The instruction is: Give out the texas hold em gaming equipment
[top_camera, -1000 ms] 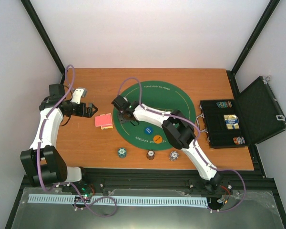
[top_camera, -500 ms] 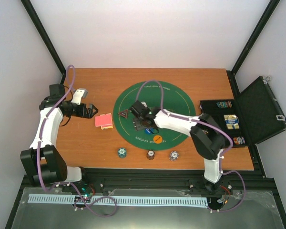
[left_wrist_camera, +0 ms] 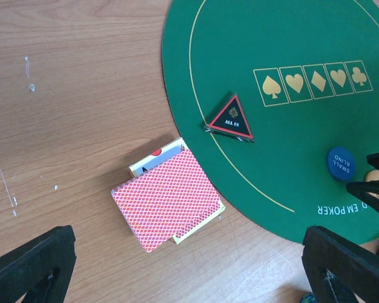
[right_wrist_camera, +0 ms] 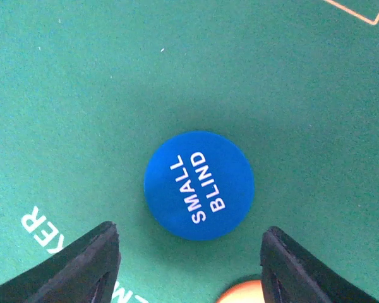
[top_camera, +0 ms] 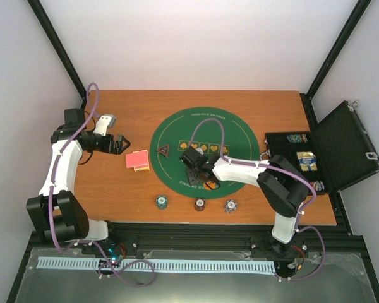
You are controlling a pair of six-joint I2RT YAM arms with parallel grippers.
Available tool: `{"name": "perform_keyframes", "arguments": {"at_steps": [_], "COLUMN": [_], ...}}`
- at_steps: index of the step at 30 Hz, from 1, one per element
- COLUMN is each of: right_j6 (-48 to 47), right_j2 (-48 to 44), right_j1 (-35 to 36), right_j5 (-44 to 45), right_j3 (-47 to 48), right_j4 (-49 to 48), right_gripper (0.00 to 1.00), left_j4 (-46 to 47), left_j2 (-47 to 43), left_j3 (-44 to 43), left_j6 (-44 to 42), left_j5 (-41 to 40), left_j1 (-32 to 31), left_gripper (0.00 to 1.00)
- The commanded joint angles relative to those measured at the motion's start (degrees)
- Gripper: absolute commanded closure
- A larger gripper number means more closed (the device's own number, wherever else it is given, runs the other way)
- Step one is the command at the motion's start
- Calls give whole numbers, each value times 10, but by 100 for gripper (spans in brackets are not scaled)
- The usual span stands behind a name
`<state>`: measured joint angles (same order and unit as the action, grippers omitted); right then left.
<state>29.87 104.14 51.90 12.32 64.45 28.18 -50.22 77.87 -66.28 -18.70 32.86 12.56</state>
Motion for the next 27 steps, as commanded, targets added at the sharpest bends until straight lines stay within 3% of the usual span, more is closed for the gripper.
{"name": "perform_keyframes", "arguments": {"at_steps": [1, 5, 13, 18, 27], "right_j6": [-1, -4, -4, -7, -55], "right_j2": [13, 34, 51, 59, 118], "right_j1": [0, -12, -14, -32, -103], "right_j5": [5, -5, -10, -6, 7], "right_j3": [8, 13, 9, 14, 91], "right_j4": [-24, -28, -36, -37, -16], "right_gripper": [41, 46, 44, 61, 64], "left_j4": [-8, -8, -9, -11, -15], "left_j2": [1, 1, 2, 1, 7], "left_j3": [-25, -27, -30, -31, -40], "left_j6": [-1, 0, -3, -4, -8], "left_j5": [11, 12, 10, 6, 15], "left_j1": [6, 5, 6, 5, 6], "left_gripper": [0, 0, 0, 0, 0]}}
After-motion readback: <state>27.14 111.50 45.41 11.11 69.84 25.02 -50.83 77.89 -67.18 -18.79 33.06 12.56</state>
